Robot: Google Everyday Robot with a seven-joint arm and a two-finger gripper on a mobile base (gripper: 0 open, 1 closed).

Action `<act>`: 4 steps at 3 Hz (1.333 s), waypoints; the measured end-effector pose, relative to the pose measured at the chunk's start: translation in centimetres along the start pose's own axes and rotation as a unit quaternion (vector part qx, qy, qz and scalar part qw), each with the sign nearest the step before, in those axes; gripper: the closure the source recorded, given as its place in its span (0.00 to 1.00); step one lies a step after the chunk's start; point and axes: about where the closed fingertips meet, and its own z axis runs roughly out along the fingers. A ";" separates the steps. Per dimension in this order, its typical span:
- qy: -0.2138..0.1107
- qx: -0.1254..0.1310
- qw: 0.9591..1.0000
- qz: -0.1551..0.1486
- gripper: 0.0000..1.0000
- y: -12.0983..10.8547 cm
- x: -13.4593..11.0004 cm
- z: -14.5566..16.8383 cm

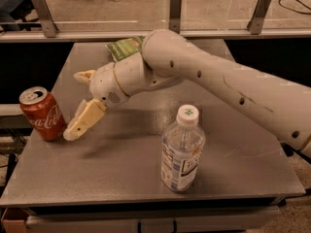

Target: Move coke can near green jalapeno chip bag

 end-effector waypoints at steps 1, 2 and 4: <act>-0.034 0.004 0.999 -0.002 0.00 0.2 -0.9 2.1; -0.061 0.001 0.998 0.005 0.06 0.1 -2.2 3.7; -0.082 -0.020 0.996 0.041 0.47 0.2 -2.7 5.4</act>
Offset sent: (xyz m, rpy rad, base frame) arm -0.0052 0.0626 0.0111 0.1850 0.0509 0.0036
